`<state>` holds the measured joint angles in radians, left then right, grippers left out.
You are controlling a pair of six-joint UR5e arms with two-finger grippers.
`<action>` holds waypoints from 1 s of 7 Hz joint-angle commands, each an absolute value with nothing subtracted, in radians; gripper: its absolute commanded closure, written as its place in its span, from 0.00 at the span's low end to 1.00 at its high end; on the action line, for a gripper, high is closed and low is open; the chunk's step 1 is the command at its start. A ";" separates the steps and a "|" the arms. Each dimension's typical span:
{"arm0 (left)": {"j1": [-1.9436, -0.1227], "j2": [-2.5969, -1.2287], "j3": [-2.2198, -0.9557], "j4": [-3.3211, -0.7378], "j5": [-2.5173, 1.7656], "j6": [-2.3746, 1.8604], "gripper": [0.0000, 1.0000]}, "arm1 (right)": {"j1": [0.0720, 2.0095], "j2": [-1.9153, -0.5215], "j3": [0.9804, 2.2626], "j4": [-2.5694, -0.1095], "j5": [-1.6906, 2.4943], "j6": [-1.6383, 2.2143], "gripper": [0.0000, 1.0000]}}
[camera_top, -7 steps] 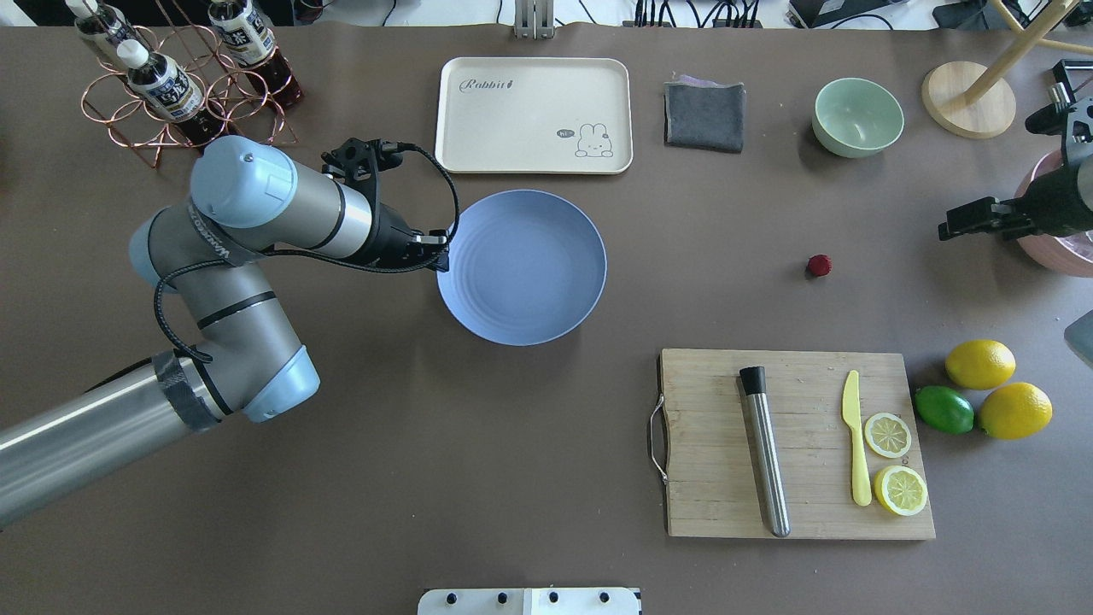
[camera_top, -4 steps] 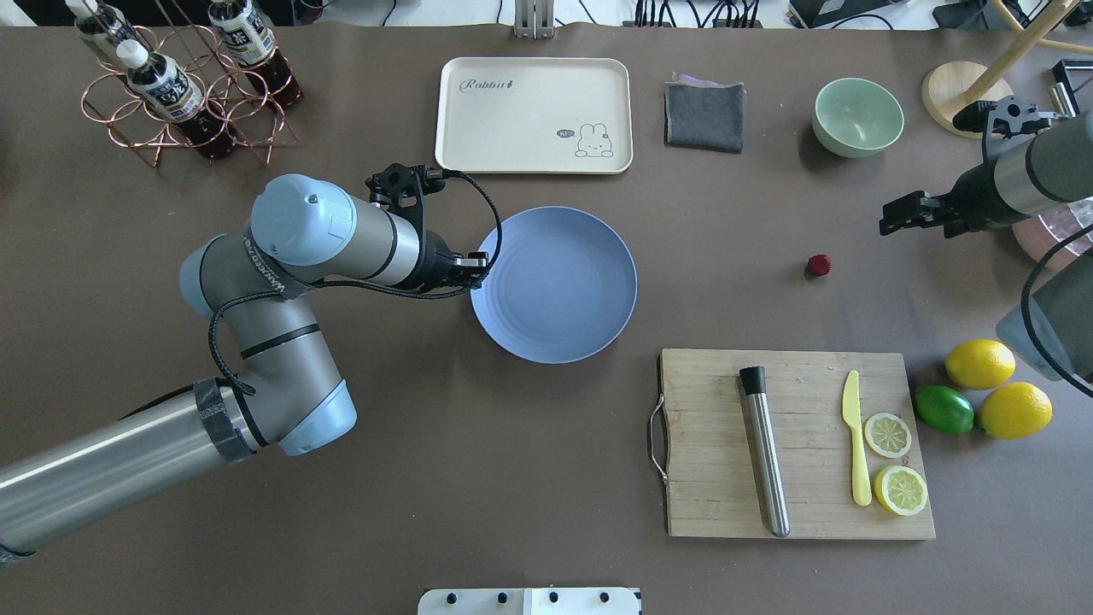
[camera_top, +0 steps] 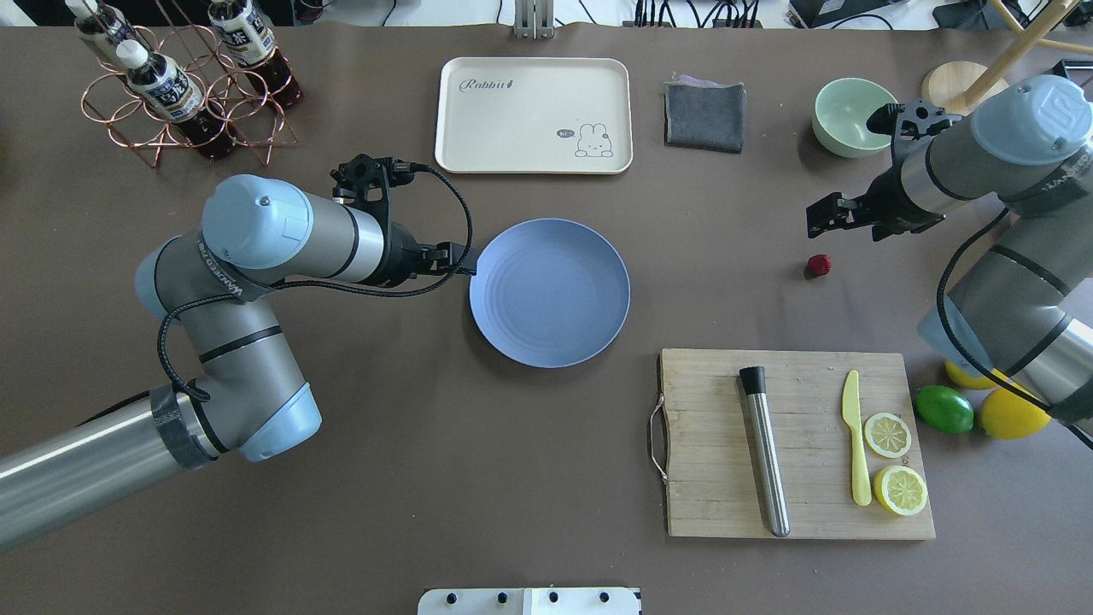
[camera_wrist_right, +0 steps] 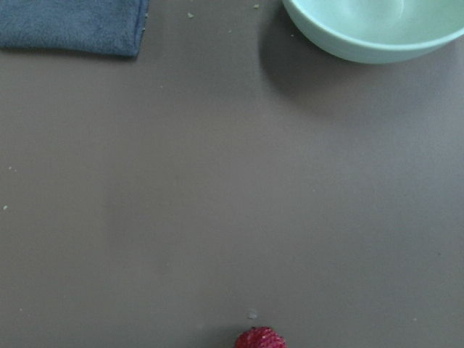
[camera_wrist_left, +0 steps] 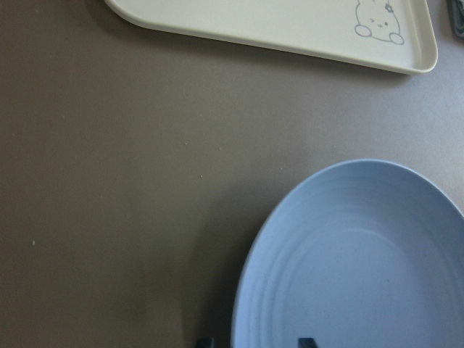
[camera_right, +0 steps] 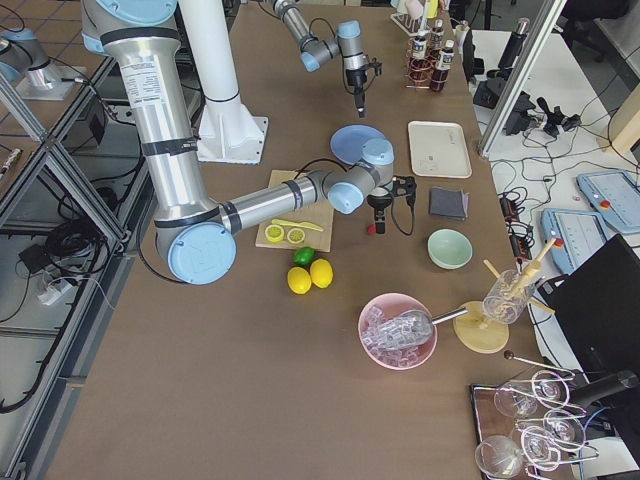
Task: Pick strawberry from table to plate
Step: 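Lower the right gripper onto the red strawberry and grasp it while the left arm withdraws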
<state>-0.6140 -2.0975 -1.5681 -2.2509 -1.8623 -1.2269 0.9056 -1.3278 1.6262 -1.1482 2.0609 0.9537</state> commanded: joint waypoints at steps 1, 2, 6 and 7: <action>-0.623 -2.079 -1.594 -2.250 -1.874 -1.218 0.02 | 0.848 -1.325 1.605 -1.143 1.994 0.991 0.02; -0.632 -2.077 -1.595 -2.250 -1.878 -1.218 0.02 | 0.842 -1.319 1.565 -1.137 1.993 0.977 0.03; -0.635 -2.065 -1.612 -2.250 -1.878 -1.218 0.02 | 0.831 -1.305 1.552 -1.137 1.971 1.005 1.00; -0.647 -2.034 -1.638 -2.249 -1.891 -1.216 0.02 | 0.818 -1.302 1.554 -1.137 1.950 1.028 1.00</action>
